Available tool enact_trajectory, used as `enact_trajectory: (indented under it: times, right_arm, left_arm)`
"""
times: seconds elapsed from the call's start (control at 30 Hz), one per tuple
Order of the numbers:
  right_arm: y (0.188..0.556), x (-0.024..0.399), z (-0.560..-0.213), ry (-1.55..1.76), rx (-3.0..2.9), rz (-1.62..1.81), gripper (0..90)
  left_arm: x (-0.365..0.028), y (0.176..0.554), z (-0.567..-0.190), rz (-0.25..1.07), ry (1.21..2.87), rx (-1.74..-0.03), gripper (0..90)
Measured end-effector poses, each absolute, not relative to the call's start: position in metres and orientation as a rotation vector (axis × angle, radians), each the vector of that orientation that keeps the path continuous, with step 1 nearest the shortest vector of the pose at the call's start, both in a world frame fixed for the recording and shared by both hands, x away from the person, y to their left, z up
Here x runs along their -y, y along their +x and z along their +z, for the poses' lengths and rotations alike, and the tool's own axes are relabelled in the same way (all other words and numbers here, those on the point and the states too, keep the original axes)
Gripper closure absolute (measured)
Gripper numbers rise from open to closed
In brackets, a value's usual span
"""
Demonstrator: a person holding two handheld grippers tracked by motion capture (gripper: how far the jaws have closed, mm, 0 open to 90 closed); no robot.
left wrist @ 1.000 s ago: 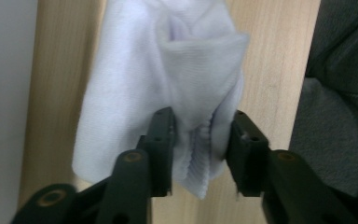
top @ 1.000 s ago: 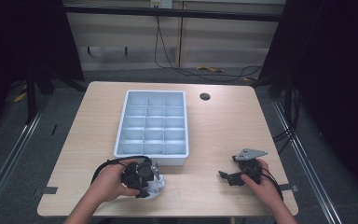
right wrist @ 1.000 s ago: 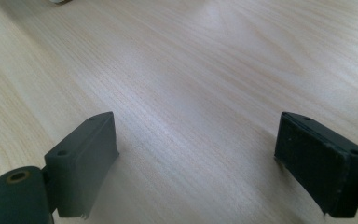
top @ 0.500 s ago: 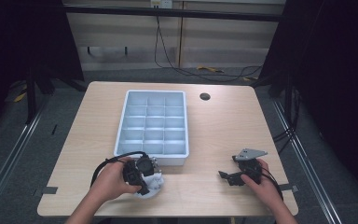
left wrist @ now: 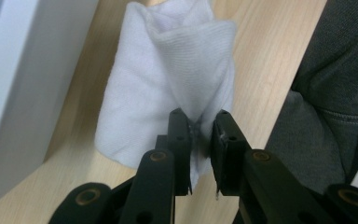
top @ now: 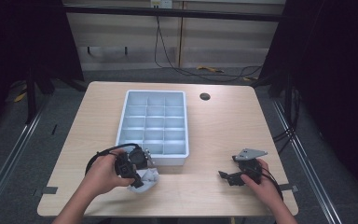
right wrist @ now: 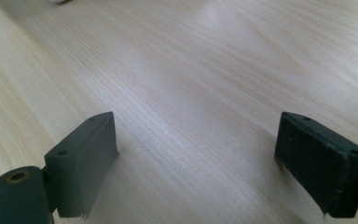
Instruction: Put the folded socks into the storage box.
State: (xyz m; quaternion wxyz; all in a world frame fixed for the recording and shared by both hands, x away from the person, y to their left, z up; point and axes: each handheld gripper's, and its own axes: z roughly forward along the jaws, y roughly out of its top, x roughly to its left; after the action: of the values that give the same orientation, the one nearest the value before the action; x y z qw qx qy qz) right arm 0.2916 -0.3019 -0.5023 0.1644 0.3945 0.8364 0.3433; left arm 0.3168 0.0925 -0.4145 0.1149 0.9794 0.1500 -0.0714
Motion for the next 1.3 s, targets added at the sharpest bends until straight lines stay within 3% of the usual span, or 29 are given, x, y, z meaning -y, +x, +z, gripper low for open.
enact_trajectory:
  times: [1.3]
  right_arm:
    - [0.292, 0.302, -0.502, 1.125, -2.384, 0.978, 12.0]
  left_arm:
    - [-0.144, 0.340, -0.336, -0.123, 2.856, -0.574, 79.7]
